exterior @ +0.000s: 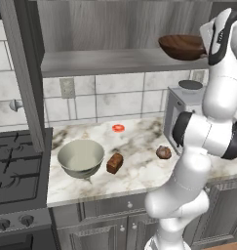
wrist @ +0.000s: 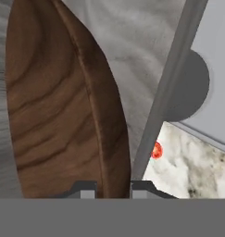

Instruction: Pick both bowls and place them on the counter. Then place the bread in one bowl and place the bread in the other bowl.

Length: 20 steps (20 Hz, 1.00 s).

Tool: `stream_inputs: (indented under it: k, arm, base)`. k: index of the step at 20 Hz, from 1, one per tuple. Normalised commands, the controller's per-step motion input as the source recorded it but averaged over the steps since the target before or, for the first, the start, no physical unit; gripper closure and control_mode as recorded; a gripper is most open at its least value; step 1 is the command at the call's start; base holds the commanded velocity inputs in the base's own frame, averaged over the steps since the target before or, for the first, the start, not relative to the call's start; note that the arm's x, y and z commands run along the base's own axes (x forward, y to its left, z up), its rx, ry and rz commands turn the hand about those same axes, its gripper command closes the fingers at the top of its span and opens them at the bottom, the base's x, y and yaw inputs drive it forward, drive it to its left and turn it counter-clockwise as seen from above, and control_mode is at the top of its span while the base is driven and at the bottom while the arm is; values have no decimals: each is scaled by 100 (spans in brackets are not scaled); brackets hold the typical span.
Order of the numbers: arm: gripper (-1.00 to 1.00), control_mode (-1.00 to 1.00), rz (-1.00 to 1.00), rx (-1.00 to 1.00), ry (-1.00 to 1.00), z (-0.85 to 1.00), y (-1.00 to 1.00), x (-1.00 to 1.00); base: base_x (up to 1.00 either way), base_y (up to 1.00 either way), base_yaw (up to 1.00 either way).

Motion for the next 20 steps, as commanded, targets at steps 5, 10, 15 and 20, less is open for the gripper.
stream_inputs:
  k: [5, 10, 15, 20]
  arm:
    - [100, -100, 5, 0, -5, 3, 13, -69]
    - [100, -100, 2, 0, -3, 0, 19, -70]
    - [100, -100, 2, 0, 0, 0, 26, -67]
    - [100, -100, 0, 0, 0, -6, 32, -65]
  base:
    - [0, 0, 0]
    - [0, 0, 0]
    - [0, 0, 0]
    - [0, 0, 0]
